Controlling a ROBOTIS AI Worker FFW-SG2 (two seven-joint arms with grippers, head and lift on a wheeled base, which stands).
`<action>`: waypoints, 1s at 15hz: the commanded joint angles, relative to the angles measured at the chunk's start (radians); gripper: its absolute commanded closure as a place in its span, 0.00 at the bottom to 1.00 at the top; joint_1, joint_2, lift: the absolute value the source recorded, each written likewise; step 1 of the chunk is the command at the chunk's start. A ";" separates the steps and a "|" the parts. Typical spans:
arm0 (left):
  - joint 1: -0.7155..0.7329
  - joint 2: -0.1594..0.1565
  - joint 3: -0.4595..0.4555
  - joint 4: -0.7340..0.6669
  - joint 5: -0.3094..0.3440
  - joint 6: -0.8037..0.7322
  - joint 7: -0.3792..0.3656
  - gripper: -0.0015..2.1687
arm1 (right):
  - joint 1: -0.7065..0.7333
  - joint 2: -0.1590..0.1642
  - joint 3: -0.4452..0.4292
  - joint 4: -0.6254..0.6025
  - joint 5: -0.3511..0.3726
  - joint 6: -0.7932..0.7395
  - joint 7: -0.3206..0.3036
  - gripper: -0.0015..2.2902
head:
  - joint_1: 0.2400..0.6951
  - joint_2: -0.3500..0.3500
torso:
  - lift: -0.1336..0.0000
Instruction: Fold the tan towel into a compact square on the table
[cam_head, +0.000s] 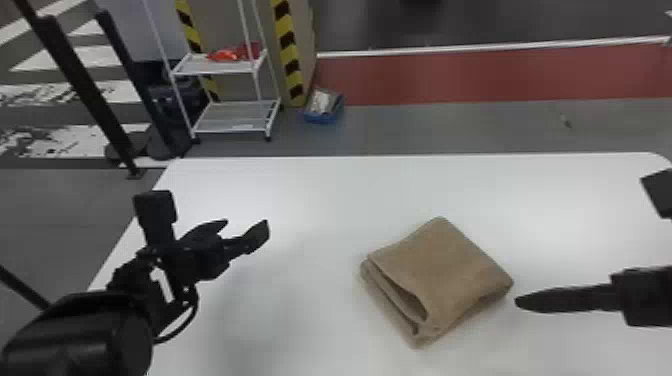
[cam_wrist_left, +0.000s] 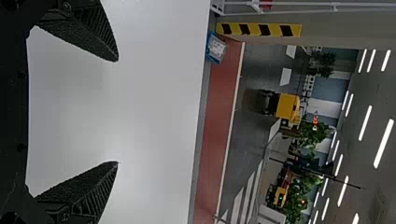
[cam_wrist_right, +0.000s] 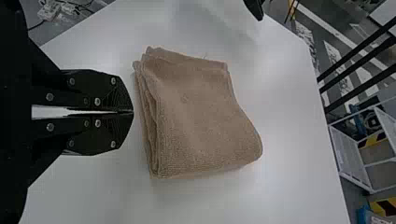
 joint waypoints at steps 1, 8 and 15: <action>0.003 0.000 0.003 -0.001 0.000 0.000 0.000 0.05 | -0.043 0.018 0.073 0.073 0.045 0.005 -0.007 0.89 | 1.00 0.71 | 0.07; 0.018 0.000 0.031 -0.003 0.003 0.000 -0.006 0.05 | -0.192 0.117 0.212 0.289 0.140 0.005 -0.063 0.89 | 1.00 0.78 | 0.07; 0.029 0.003 0.044 -0.001 0.008 -0.015 -0.014 0.05 | -0.288 0.209 0.198 0.427 0.149 0.005 -0.287 0.89 | 1.00 0.79 | 0.07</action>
